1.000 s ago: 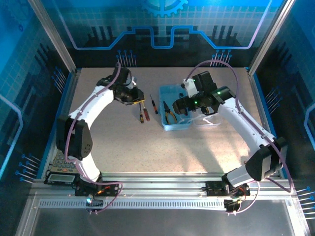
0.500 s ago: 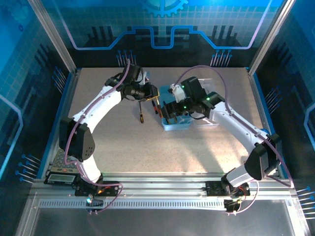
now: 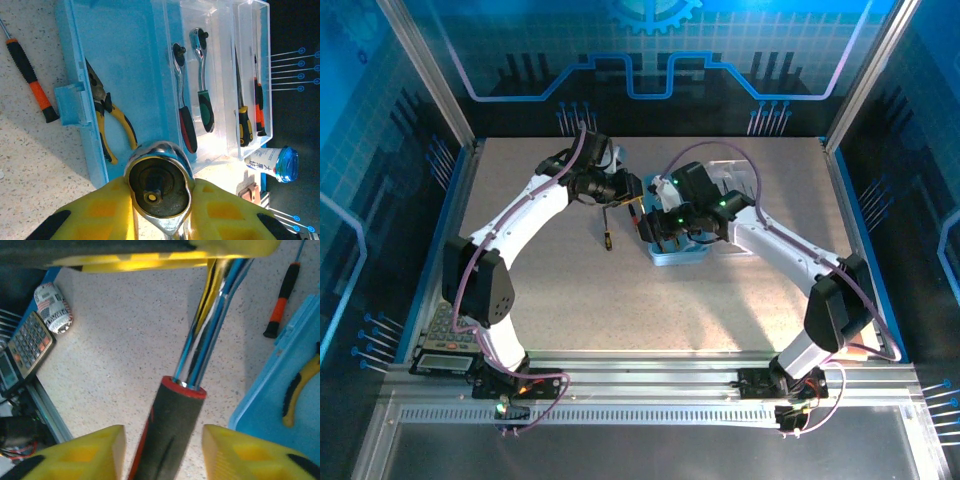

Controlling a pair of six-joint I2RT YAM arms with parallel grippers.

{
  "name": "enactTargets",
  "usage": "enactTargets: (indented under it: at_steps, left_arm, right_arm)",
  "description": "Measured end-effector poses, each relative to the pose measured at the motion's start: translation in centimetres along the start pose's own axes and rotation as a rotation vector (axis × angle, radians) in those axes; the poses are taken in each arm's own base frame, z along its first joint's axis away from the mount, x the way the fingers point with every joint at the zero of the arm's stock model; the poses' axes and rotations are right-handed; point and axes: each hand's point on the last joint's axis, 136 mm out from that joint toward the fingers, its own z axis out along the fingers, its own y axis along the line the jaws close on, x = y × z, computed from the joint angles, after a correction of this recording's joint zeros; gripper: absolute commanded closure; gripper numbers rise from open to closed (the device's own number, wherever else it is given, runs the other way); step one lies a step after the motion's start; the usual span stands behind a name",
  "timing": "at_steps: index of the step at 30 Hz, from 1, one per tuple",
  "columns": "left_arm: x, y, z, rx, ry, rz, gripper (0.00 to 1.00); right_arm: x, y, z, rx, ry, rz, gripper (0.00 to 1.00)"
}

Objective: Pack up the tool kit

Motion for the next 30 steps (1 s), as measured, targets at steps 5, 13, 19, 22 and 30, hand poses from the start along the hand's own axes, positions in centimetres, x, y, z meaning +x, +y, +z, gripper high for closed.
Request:
enactTargets:
  at_steps: [5,13,19,22,30]
  left_arm:
    - [-0.1,0.0,0.0,0.000,-0.004,0.001,1.00]
    - [0.1,0.5,0.1,-0.021,0.002,0.029,0.38]
    - [-0.7,2.0,-0.7,-0.096,-0.030,0.055,0.01]
    - [-1.7,3.7,-2.4,-0.153,-0.069,0.049,0.01]
    - [-3.1,8.3,-8.1,-0.286,-0.189,0.020,0.01]
  right_arm:
    - [0.3,-0.8,0.4,0.034,0.010,0.052,0.85]
    - [0.6,-1.1,0.5,0.047,0.022,0.061,1.00]
    - [1.2,-1.7,-0.3,0.064,0.036,0.055,1.00]
    - [1.7,-3.4,-2.2,0.100,0.023,0.078,1.00]
    - [2.6,-10.3,-7.3,0.349,0.002,0.156,1.00]
